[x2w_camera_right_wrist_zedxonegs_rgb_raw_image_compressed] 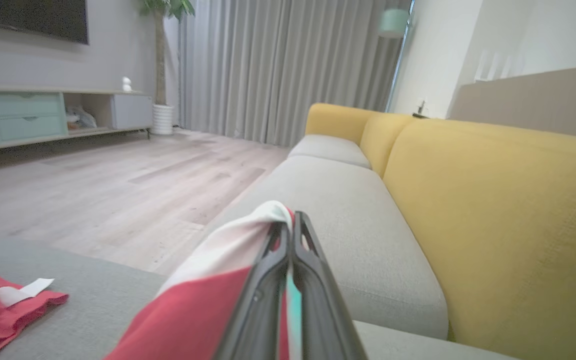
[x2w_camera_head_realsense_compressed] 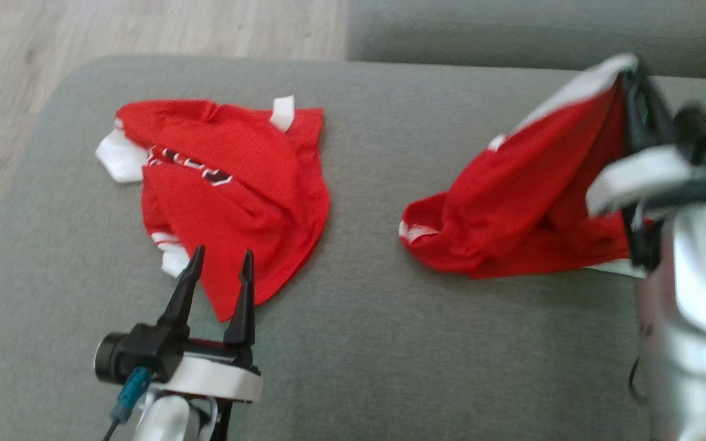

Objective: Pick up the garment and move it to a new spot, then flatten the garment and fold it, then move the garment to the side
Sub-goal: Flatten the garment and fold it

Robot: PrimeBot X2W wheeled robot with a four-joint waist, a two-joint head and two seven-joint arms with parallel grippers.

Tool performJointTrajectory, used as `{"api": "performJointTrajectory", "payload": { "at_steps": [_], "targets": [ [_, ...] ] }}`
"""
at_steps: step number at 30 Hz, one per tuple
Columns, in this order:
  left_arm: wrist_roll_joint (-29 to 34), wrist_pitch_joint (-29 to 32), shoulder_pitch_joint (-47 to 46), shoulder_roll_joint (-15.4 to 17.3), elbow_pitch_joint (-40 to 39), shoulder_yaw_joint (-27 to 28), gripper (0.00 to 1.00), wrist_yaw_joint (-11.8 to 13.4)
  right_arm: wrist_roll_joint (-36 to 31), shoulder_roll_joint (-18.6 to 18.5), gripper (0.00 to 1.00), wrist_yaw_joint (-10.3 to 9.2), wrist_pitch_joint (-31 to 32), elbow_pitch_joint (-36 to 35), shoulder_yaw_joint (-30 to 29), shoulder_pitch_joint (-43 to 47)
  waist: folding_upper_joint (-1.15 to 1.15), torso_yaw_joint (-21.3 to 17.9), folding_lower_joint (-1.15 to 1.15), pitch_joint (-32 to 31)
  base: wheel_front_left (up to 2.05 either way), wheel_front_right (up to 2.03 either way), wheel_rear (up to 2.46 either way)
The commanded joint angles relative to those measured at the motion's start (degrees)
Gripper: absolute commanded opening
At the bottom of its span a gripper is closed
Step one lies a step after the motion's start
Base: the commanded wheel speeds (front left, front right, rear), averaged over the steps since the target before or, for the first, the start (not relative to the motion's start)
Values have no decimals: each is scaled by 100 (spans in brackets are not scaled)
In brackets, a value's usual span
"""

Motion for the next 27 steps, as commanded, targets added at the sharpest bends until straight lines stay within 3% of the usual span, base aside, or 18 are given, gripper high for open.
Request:
{"api": "performJointTrajectory", "payload": {
  "at_steps": [1,8,15,16,17,20,27],
  "targets": [
    [-88,-46,-337,1,-214,103,100,4,-217,-15,0,-4,176,-66,4,-571,0,265,0,256,0,0,0],
    [-316,-46,-584,0,-223,-170,100,26,-730,-550,0,-4,598,866,-424,-1744,0,862,0,724,0,0,0],
    [-490,-46,-793,0,-236,-414,100,69,-1258,-1109,0,-4,589,1887,-928,-2671,0,1266,0,995,0,0,0],
    [-512,-46,-818,0,-241,-444,100,79,-1361,-1149,44,-4,535,2024,-993,-2776,0,1300,0,1022,0,0,0],
    [-529,-46,-837,0,-244,-472,100,89,-1404,-1161,100,-4,546,2211,-1077,-2853,0,1325,0,1034,0,0,0],
    [-565,-46,-856,0,-240,-528,100,144,-1586,-1236,100,-4,756,2828,-1181,-2984,0,1335,0,1011,0,0,0],
    [-489,-46,-797,0,-230,-420,100,190,-1888,-1040,100,-4,157,3219,-1423,-2911,0,949,0,743,0,0,0]
  ]
}}
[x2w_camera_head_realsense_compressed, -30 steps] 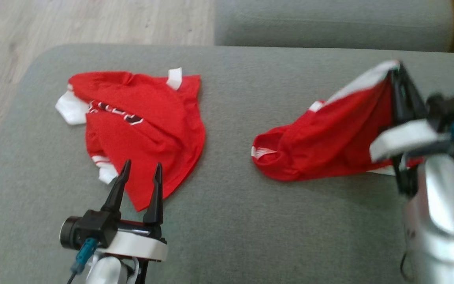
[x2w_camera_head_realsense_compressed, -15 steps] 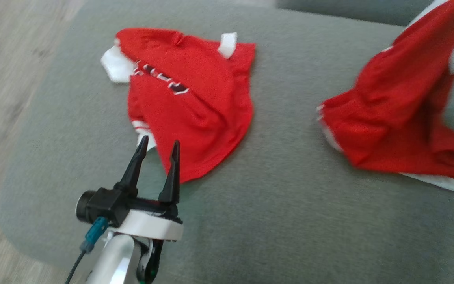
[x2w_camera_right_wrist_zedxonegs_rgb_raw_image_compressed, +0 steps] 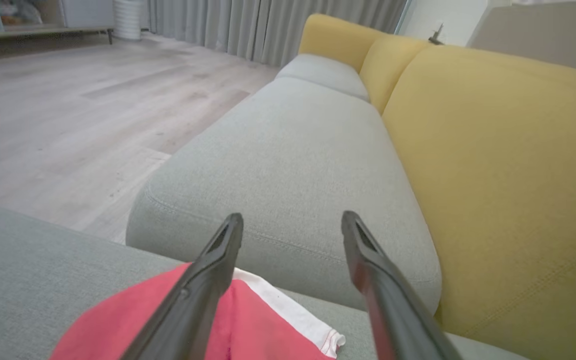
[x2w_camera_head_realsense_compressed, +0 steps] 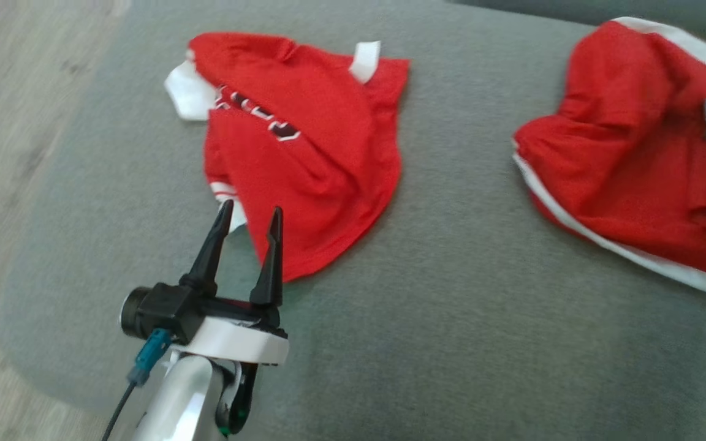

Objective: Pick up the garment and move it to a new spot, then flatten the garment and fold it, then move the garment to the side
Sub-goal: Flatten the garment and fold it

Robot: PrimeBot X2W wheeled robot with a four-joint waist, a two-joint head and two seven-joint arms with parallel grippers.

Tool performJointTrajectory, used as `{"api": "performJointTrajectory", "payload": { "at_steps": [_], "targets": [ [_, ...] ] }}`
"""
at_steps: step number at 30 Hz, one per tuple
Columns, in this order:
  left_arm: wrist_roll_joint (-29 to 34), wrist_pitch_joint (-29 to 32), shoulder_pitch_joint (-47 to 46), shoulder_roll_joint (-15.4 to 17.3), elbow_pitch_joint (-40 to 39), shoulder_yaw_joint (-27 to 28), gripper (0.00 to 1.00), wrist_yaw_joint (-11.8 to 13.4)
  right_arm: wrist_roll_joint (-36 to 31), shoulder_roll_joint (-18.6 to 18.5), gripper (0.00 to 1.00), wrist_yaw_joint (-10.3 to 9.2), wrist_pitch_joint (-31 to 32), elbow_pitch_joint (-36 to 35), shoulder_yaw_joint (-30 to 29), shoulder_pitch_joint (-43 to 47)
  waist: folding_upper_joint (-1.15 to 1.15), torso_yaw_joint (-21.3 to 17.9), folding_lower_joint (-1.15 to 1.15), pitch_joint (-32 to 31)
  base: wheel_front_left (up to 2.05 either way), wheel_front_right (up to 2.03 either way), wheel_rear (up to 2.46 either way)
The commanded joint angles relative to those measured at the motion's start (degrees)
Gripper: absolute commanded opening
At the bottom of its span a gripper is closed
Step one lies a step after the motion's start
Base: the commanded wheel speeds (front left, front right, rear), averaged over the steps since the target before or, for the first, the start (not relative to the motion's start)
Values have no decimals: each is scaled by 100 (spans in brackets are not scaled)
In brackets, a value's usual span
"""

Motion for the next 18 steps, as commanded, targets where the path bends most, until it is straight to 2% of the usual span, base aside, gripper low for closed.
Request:
{"api": "performJointTrajectory", "payload": {
  "at_steps": [1,5,8,12,18],
  "targets": [
    [57,-46,-103,24,-164,249,100,10,-23,177,100,-4,-178,-141,59,-79,0,-226,0,-183,0,0,0],
    [145,-46,-10,24,-166,406,100,-4,203,639,100,-4,-856,-186,-69,59,0,-615,0,-472,0,0,0],
    [221,-46,91,24,-247,566,100,-9,577,1008,100,-4,-1116,-519,94,396,0,-1030,0,-687,0,0,0],
    [282,-46,176,24,-280,646,100,-26,1365,1121,100,-4,-1147,-1248,473,1130,0,-1364,0,-872,0,0,0],
    [305,-46,342,24,-305,773,100,12,3008,1128,100,-4,-1149,-2609,1489,2939,0,-1786,0,-1060,0,0,0]
  ]
}}
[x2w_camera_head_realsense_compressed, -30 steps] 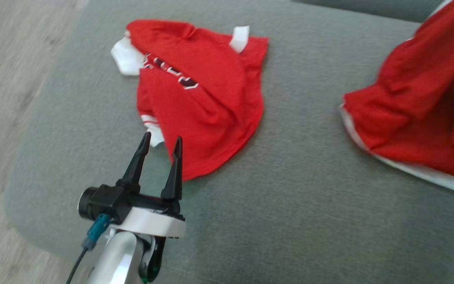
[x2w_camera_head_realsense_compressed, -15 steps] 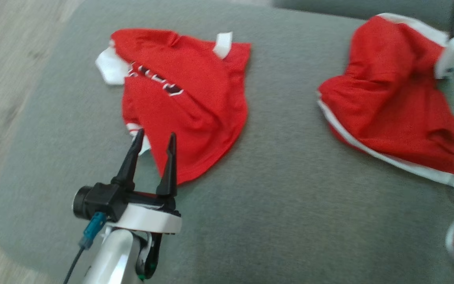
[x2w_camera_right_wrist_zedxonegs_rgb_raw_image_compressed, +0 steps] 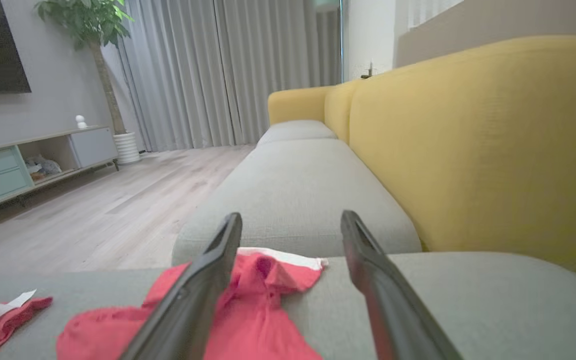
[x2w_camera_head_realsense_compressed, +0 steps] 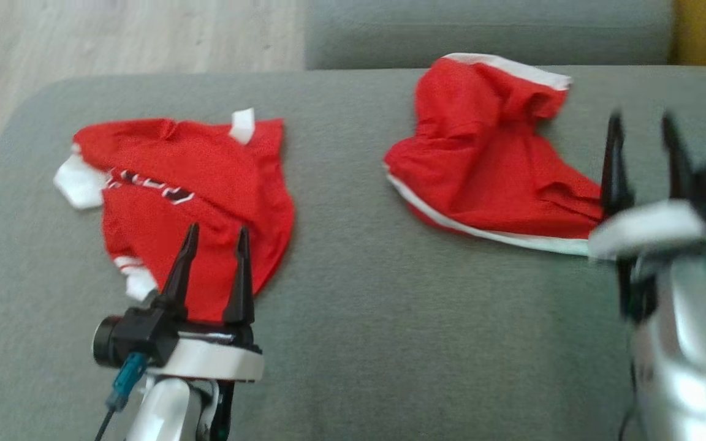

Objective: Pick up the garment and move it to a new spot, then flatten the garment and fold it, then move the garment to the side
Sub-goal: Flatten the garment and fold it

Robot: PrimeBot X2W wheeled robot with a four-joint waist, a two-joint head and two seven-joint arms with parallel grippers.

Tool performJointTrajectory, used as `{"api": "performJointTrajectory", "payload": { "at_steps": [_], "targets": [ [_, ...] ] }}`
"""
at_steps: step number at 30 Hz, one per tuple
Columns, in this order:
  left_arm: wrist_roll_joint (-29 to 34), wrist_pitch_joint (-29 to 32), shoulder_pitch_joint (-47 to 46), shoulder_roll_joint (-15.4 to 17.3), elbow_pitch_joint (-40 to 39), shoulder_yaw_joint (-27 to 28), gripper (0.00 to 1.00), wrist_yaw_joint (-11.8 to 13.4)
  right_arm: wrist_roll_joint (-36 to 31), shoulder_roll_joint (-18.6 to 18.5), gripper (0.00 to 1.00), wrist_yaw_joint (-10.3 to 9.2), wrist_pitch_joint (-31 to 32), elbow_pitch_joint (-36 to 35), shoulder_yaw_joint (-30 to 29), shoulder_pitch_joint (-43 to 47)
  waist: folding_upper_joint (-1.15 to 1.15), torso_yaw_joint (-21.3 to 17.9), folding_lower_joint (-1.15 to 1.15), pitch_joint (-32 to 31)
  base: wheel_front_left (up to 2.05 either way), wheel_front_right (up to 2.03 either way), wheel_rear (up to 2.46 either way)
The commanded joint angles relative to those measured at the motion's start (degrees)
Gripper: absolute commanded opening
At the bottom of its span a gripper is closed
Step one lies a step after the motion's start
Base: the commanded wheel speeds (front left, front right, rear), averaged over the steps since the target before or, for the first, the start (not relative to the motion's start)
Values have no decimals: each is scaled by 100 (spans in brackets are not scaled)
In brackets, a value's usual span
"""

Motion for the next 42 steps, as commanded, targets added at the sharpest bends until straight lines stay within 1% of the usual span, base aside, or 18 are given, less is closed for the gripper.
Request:
{"api": "performJointTrajectory", "payload": {
  "at_steps": [1,5,7,8,10,14,17,20,24,28,36,37,38,39,42],
  "targets": [
    [53,-36,-48,26,-211,235,100,17,235,44,100,-4,-61,-416,274,166,0,-264,1,-146,0,0,0],
    [54,-36,85,26,-216,283,100,19,753,44,100,-4,-61,-1076,514,1202,0,-441,1,-154,0,0,0],
    [36,-36,110,26,-201,298,100,7,719,45,100,-4,-61,-1234,539,1544,0,-483,1,-122,0,0,0],
    [36,-36,110,26,-201,298,100,7,719,45,100,-4,-61,-1234,539,1544,0,-483,1,-122,0,0,0],
    [-157,-36,111,26,-166,343,100,13,797,45,100,-4,-61,-1343,539,1738,0,-506,1,-77,0,0,0],
    [-60,-36,44,31,-134,421,100,-6,850,45,100,-4,-62,-1511,562,1805,0,-509,1,21,0,0,0],
    [-1,-36,-20,30,-119,401,100,-59,725,45,100,-4,-53,-1466,493,1746,0,-456,1,118,0,0,0],
    [46,-36,-89,29,-120,379,100,-99,501,45,100,-4,107,-1206,268,1596,0,-384,1,226,0,0,0],
    [76,-36,-142,28,-95,336,100,-136,290,45,100,-4,449,-693,-105,1301,0,-260,1,366,0,0,0],
    [85,-36,-173,27,-58,315,100,-160,247,45,100,-4,694,-112,-409,1004,0,-145,1,447,0,0,0],
    [118,-36,-246,27,-42,340,100,-189,117,45,100,-4,650,1058,-668,488,0,-4,1,512,0,0,0],
    [123,-36,-252,26,-40,349,100,-192,111,45,86,-4,635,1181,-654,430,0,-1,1,513,0,0,0],
    [126,-36,-256,26,-38,356,100,-195,100,45,36,-4,606,1290,-649,377,0,-1,1,511,0,0,0],
    [130,-36,-257,26,-35,363,100,-197,57,45,0,-4,559,1379,-661,330,0,-7,1,505,0,0,0],
    [140,-36,-234,26,-23,393,100,-184,-135,45,0,-4,418,1585,-789,223,0,-65,1,448,0,0,0]
  ]
}}
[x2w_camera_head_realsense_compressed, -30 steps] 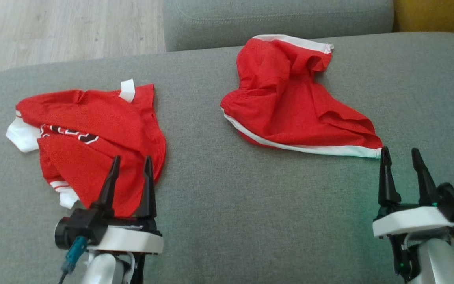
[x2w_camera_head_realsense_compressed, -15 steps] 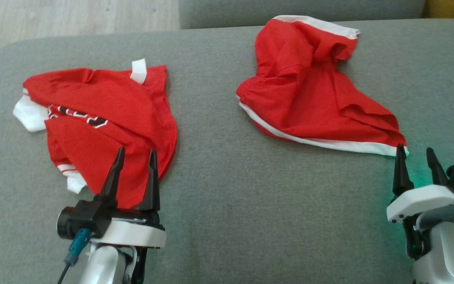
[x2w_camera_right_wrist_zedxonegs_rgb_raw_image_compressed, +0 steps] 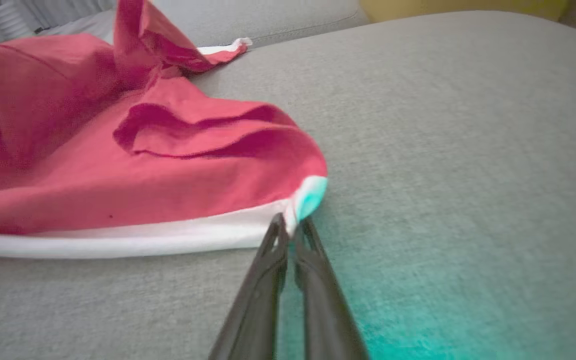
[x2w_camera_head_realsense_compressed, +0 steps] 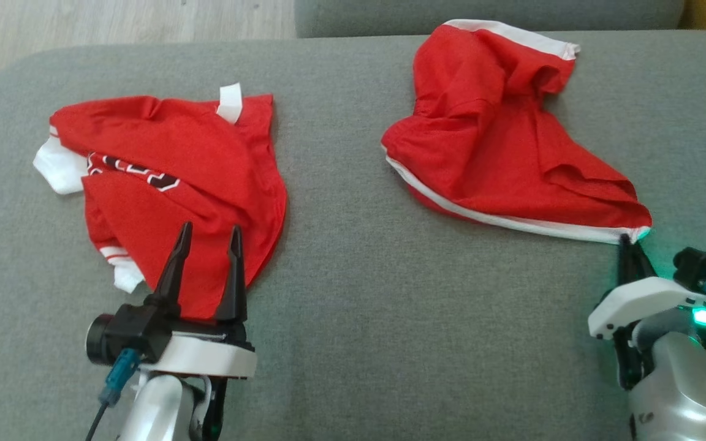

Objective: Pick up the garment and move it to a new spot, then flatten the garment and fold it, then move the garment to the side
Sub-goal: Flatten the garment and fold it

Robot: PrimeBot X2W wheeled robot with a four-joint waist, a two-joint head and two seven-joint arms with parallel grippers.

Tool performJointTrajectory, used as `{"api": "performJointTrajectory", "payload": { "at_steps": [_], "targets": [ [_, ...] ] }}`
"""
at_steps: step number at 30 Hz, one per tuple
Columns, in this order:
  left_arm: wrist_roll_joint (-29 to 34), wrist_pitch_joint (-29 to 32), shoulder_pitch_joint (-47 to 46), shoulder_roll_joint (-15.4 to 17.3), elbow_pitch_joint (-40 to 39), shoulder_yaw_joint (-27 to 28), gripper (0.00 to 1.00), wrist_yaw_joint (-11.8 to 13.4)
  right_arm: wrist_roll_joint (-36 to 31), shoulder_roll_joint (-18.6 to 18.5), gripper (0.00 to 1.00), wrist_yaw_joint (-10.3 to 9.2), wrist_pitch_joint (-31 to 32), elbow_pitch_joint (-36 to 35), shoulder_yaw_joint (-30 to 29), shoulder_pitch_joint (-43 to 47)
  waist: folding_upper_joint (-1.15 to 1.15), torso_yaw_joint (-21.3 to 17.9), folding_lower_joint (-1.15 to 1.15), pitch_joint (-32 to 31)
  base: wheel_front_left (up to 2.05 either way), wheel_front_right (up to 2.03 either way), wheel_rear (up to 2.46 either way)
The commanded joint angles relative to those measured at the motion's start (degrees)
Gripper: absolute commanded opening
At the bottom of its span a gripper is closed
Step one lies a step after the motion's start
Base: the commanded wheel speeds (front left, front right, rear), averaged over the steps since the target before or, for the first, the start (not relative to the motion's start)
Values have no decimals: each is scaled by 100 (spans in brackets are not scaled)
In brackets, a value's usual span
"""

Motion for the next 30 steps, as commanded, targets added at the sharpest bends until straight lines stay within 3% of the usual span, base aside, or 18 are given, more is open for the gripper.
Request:
{"api": "performJointTrajectory", "payload": {
  "at_steps": [1,10,18,19,20,24,30],
  "targets": [
    [52,-36,-161,24,-154,219,100,0,-97,-25,0,-4,-136,-60,23,-146,0,-57,-1,-53,0,0,0],
    [-5,-36,-69,24,-151,188,100,48,-803,-25,0,-4,-372,-136,-775,-89,0,-264,-1,-307,0,0,0],
    [-55,-36,-3,24,-141,124,100,93,-1502,-25,0,-4,-171,-518,-1626,73,0,-272,-1,-461,0,0,0],
    [-63,-36,-1,24,-147,119,100,96,-1601,-25,93,-4,-152,-585,-1723,80,0,-258,-1,-472,0,0,0],
    [-74,-36,1,24,-153,113,100,100,-1626,-25,100,-4,-169,-634,-1786,57,0,-235,-1,-483,0,0,0],
    [-107,-36,24,24,-163,82,100,105,-1355,-25,100,-4,-434,-797,-1286,-94,0,-132,-1,-497,0,0,0],
    [-146,-36,28,24,-155,6,100,112,-50,-25,100,-4,-564,-1621,1291,298,0,68,-1,-460,0,0,0]
  ]
}}
